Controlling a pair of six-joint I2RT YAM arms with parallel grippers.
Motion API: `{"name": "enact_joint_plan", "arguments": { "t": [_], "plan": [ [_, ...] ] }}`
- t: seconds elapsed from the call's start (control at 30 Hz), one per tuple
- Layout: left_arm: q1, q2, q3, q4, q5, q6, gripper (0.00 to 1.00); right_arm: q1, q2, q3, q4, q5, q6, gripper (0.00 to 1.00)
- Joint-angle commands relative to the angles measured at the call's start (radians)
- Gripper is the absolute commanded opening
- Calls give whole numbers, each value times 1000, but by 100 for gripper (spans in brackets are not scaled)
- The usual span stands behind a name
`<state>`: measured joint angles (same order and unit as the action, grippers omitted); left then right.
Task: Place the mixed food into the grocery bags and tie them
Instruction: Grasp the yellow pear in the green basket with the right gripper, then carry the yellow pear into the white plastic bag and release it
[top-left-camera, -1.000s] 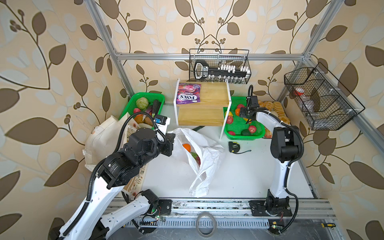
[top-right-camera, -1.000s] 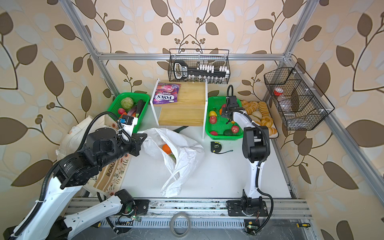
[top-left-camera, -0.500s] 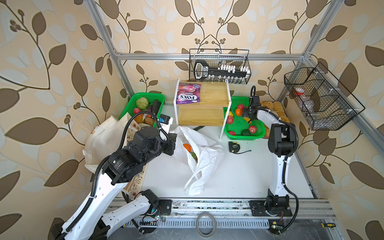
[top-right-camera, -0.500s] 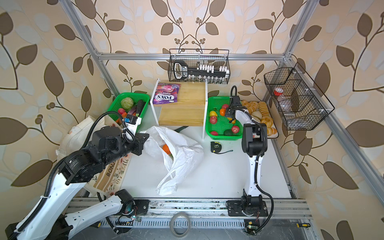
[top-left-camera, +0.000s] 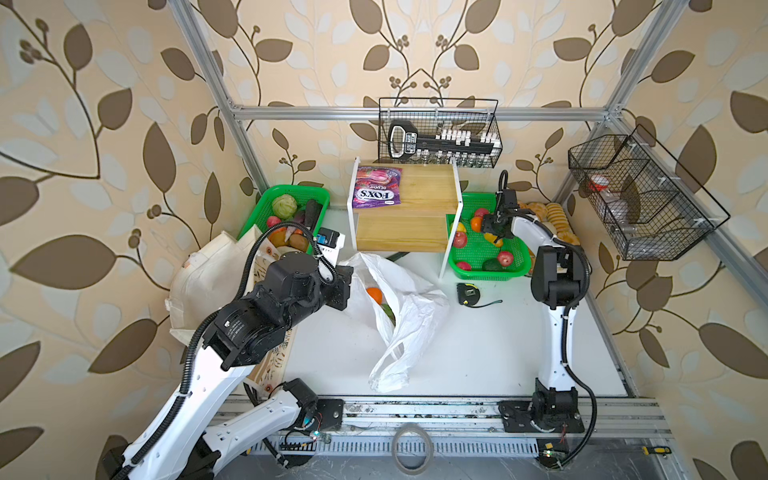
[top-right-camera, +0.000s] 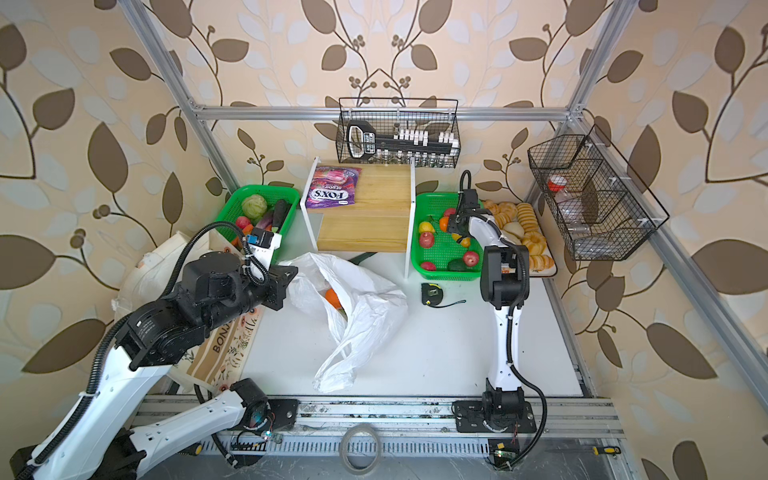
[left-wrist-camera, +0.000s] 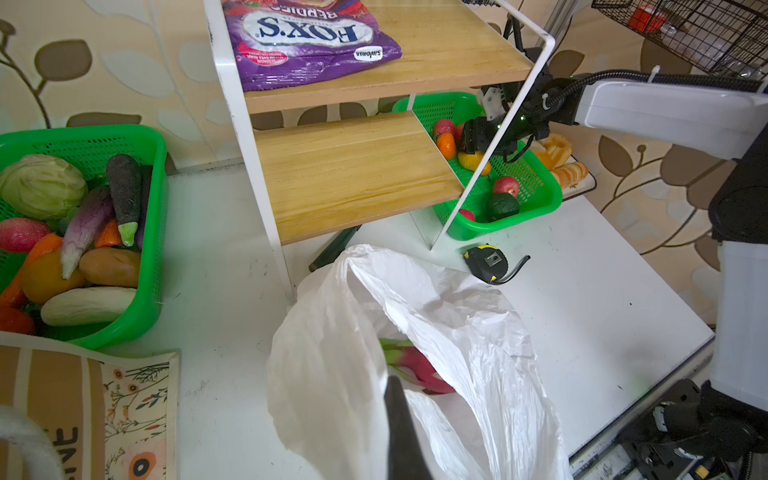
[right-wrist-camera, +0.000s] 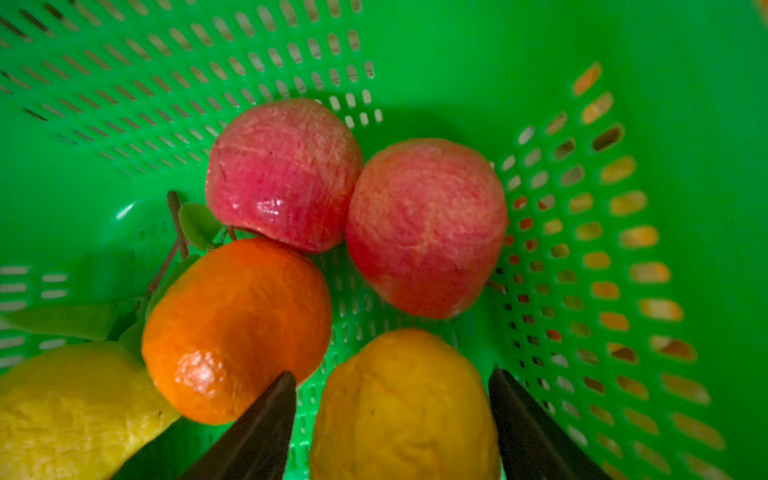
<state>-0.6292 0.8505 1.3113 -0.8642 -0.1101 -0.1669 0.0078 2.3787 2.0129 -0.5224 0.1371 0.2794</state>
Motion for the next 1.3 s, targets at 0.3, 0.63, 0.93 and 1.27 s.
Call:
{"name": "enact_joint_plan", "arguments": {
  "t": [0.3, 0.63, 0.93, 1.27],
  "plan": [
    [-4, -17, 40, -8, -20, -14, 0, -3, 18, 0, -67, -3, -19, 66],
    [-4, -49, 20, -2, -57, -58, 0, 1, -329, -298, 179, -131, 23, 53],
    [-4, -76, -5, -7, -82, -128, 0, -1, -755, -642, 298, -336, 116, 51],
    [-5, -105, -20, -27, -54, -249, 0, 214, -1239, -908, 280, -473, 159, 50]
  ]
}}
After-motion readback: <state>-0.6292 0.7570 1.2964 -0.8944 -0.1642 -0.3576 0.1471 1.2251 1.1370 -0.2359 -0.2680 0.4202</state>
